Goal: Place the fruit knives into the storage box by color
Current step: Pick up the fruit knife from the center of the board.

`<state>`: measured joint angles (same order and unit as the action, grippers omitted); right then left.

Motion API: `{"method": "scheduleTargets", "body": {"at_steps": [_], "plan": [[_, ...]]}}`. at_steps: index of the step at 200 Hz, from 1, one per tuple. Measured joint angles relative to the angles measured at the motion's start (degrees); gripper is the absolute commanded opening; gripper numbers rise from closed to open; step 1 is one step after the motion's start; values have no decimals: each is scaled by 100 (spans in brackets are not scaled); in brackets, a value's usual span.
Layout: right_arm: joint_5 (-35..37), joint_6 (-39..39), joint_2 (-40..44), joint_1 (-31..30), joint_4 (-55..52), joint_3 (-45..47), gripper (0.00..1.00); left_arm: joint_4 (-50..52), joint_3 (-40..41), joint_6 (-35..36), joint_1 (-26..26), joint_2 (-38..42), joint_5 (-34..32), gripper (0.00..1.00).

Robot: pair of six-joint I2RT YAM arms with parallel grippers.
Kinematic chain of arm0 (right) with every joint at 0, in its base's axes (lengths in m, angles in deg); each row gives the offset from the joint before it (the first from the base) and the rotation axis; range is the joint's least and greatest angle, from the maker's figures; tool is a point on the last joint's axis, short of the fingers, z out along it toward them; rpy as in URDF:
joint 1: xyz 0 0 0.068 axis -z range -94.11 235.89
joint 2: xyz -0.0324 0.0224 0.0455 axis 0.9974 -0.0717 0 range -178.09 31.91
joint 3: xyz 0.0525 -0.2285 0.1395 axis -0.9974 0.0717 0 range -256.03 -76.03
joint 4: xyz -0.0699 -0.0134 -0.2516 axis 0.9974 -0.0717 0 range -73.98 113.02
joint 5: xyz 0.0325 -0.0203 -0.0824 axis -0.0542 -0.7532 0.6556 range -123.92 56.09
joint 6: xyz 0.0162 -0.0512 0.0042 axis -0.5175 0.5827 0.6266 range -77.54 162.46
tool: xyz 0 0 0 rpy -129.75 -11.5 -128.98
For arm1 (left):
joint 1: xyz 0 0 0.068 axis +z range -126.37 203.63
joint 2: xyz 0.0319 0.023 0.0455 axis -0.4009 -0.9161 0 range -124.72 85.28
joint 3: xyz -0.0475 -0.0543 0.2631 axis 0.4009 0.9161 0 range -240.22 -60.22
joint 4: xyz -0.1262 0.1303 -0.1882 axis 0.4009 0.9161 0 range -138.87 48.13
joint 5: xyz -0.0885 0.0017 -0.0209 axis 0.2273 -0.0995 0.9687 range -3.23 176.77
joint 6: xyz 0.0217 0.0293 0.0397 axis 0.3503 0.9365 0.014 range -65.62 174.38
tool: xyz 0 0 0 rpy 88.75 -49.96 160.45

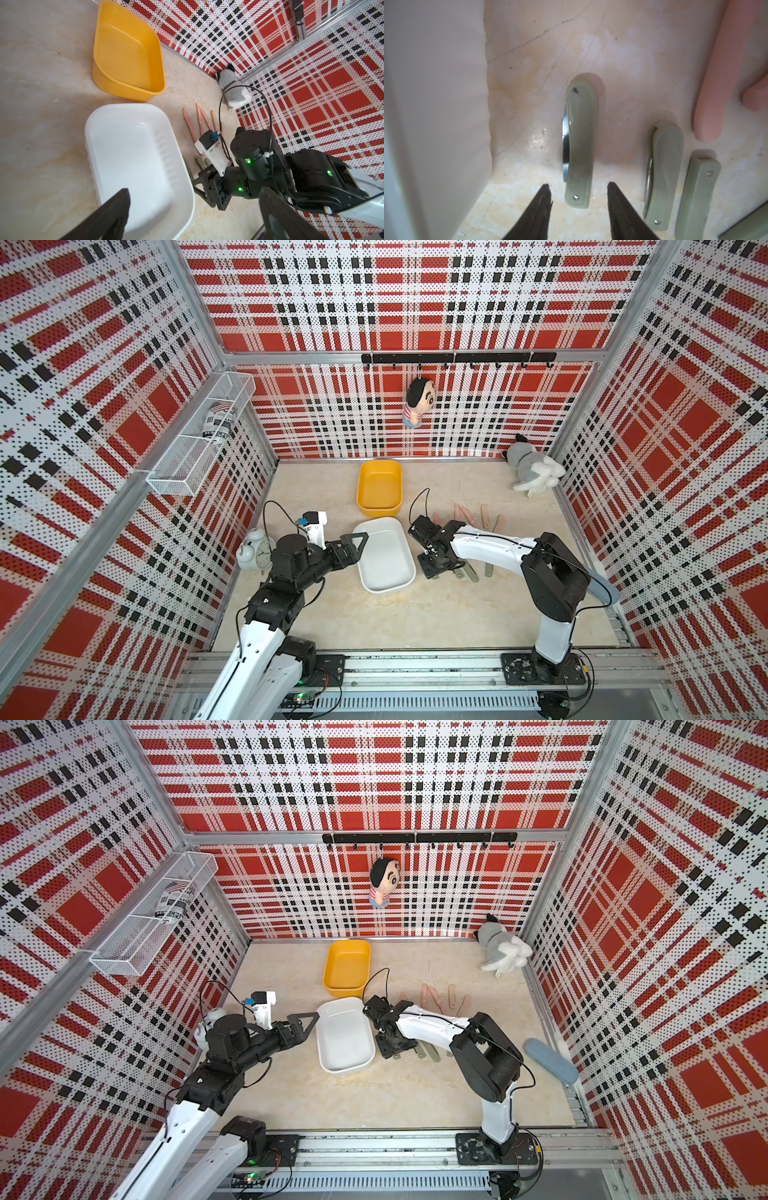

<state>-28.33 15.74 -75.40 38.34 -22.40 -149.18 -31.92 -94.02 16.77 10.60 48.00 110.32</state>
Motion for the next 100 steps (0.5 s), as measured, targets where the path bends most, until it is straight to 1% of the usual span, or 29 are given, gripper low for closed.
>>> {"method": "scheduleTargets", "body": {"at_steps": [65,100], "plan": [[70,0,-129,-39,-17,133,47,0,0,0,17,0,0,98],[85,-2,-181,-46,-15,133,44,0,2,0,22,0,0,98]]}}
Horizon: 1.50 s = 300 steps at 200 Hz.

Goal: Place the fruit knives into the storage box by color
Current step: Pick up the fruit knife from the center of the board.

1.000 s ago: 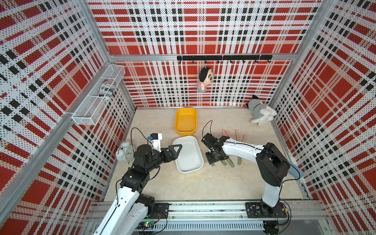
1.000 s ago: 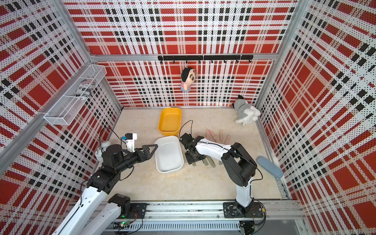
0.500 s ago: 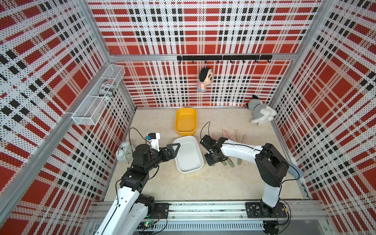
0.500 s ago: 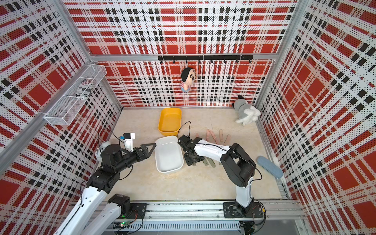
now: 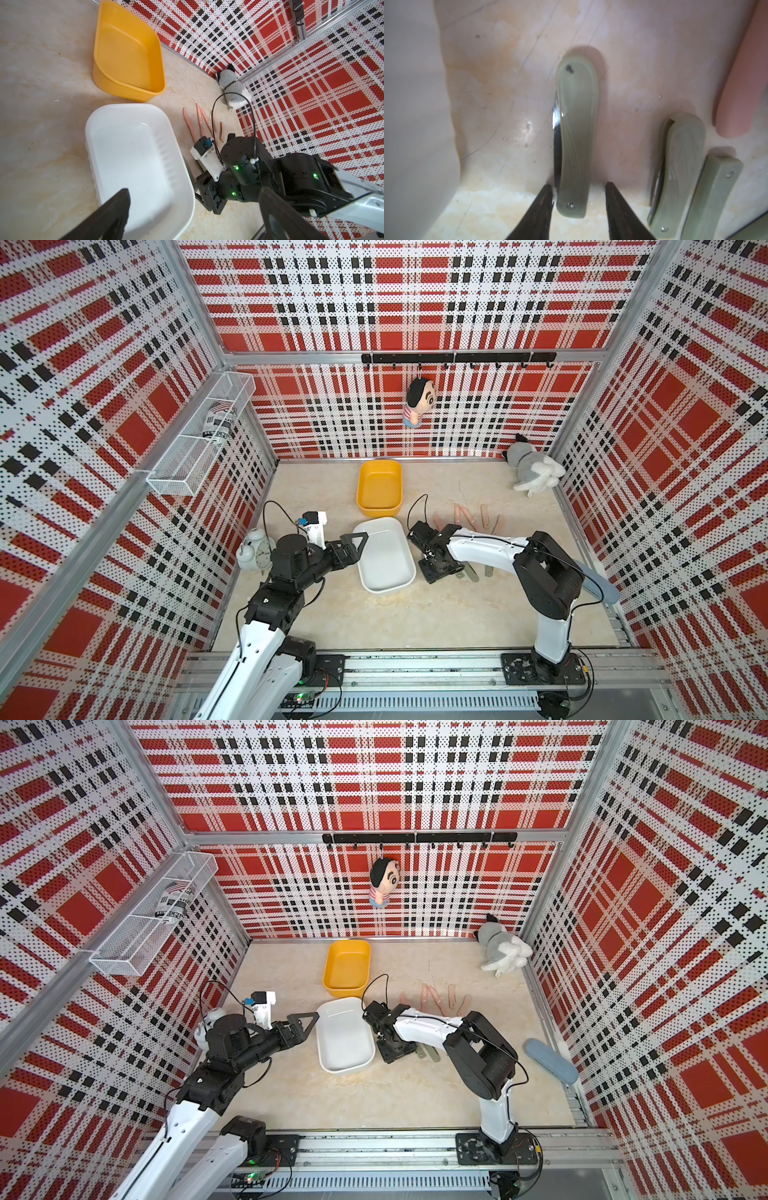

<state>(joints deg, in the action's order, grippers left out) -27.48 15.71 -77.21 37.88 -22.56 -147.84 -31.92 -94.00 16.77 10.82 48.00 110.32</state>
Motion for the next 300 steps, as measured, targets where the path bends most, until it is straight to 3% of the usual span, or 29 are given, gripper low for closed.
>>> {"method": "scheduleTargets", "body": {"at_steps": [46,112,300], "plan": [[90,0,-39,-70,-22,-44,40,0,-2,0,0,0,2,98],[42,13,-55,-101,-2,-55,24,0,0,0,4,0,2,98],[59,173,494,197,-476,-627,22,378,-426,153,15,-57,-68,98]]}}
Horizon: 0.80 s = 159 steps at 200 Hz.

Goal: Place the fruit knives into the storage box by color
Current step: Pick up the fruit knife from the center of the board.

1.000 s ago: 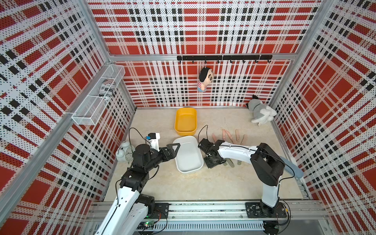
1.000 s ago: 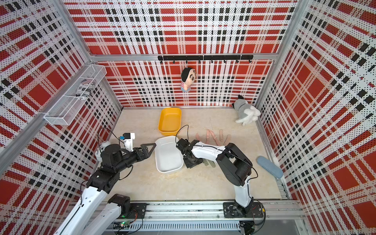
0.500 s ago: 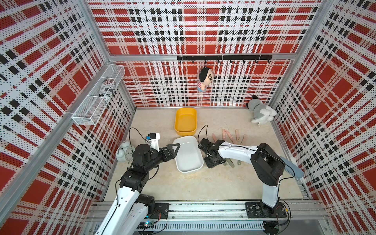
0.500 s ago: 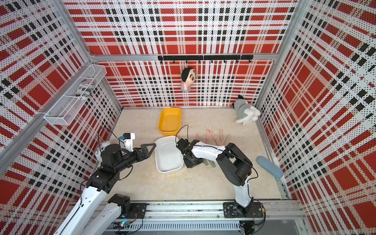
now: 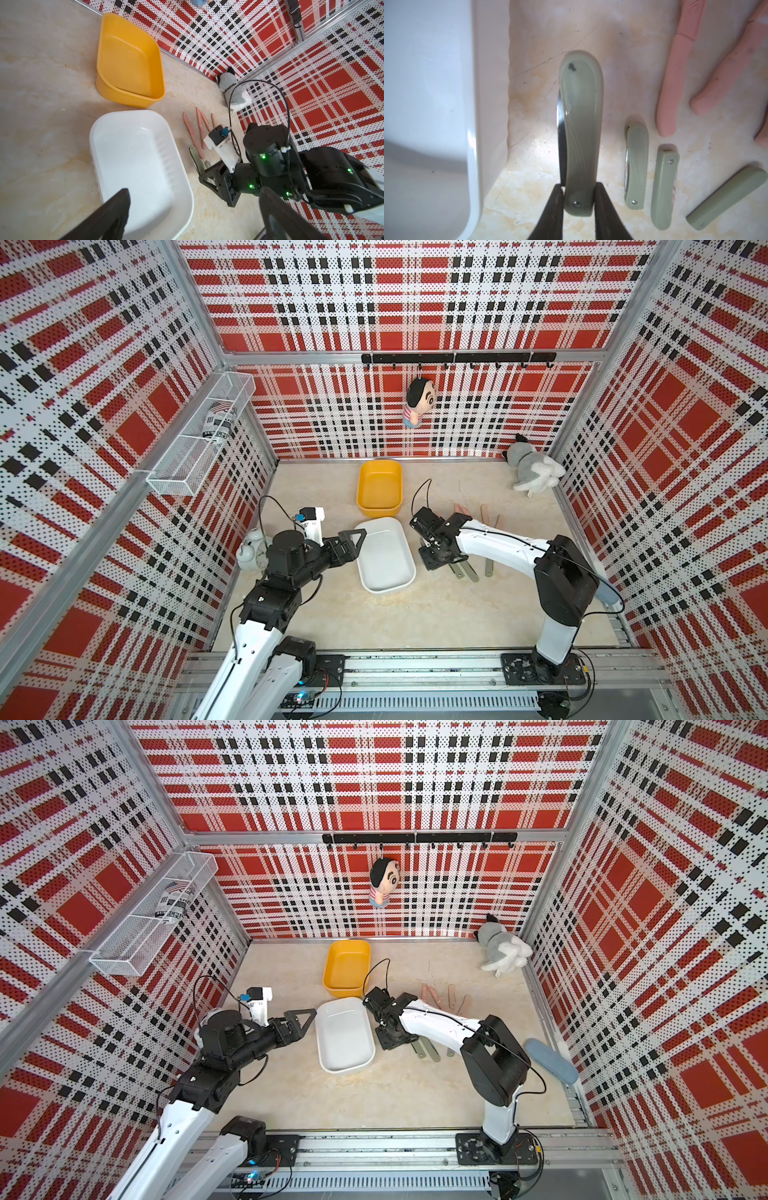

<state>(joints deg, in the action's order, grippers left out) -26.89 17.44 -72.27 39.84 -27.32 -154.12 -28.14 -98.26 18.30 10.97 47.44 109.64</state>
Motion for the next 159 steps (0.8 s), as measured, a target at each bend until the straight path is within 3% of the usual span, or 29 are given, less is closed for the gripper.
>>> {"method": "scheduleTargets", "body": {"at_steps": [69,125,159], "plan": [[66,214,0,20,-459,-1241,23,-76,0,-33,-70,-70,103,98],[4,337,-463,-133,-715,-2433,23,-96,0,-68,-892,-229,-426,98],[-229,334,-1086,-313,-728,-3136,23,-33,0,-68,-1069,-190,-739,98]]}}
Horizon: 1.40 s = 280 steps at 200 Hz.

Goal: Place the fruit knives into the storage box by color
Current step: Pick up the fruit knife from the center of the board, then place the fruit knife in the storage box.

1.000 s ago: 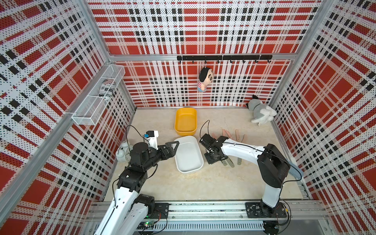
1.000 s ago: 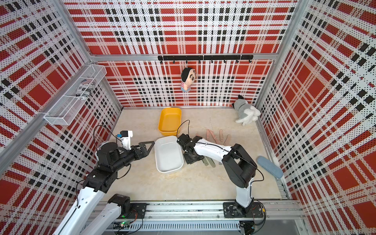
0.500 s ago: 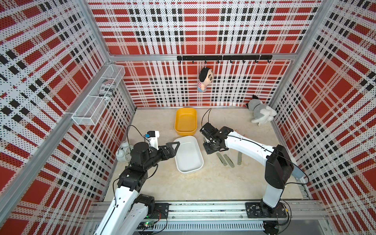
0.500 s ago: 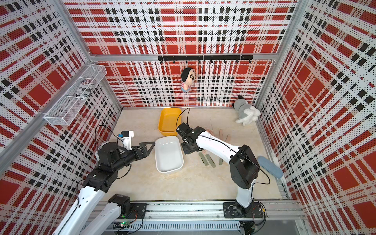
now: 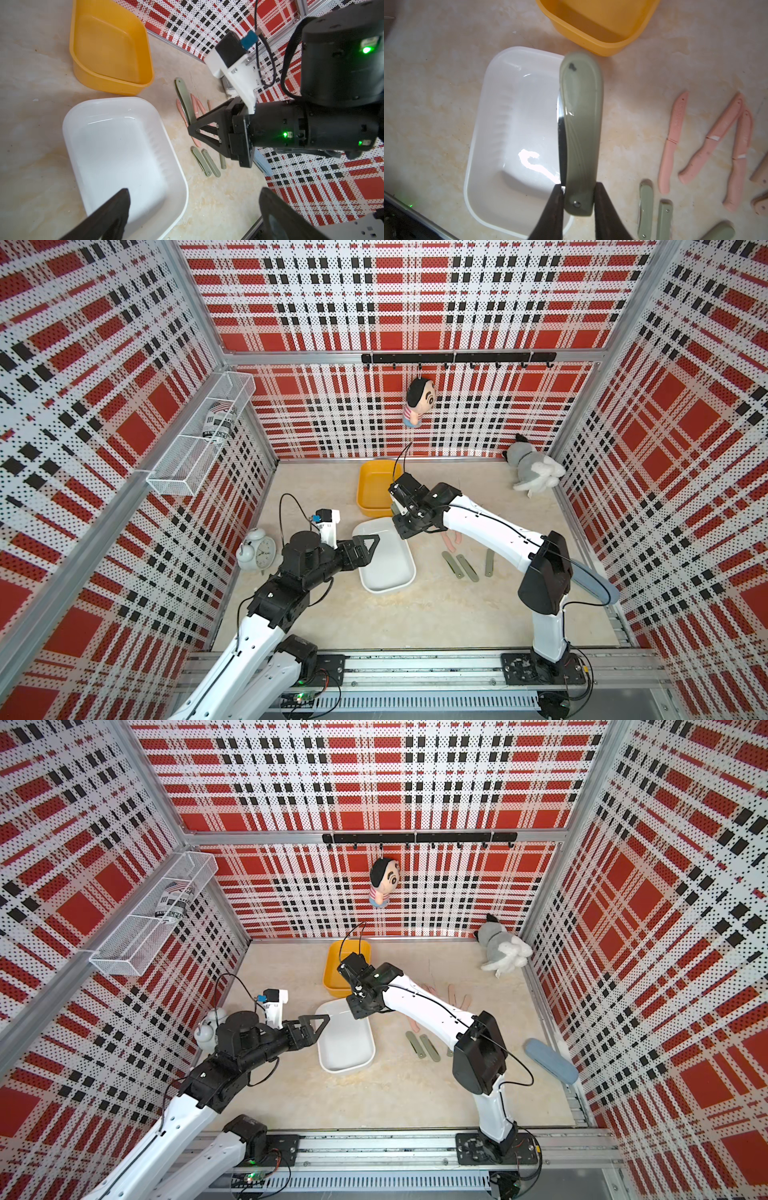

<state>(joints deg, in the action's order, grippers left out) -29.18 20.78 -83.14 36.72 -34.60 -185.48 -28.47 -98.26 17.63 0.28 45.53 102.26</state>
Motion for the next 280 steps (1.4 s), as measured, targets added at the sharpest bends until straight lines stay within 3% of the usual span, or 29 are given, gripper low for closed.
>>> {"method": "scheduleTargets", "body": {"at_steps": [75,161,280], "plan": [[-664,-157,-1204,-269,33,-1032,23,212,13,-55,-15,339,-251,98],[-1075,-376,-1775,-341,190,-1025,24,210,203,-221,-15,542,-271,98],[-1239,-415,-1976,-350,391,-896,32,210,203,-223,-15,562,-293,98]]}}
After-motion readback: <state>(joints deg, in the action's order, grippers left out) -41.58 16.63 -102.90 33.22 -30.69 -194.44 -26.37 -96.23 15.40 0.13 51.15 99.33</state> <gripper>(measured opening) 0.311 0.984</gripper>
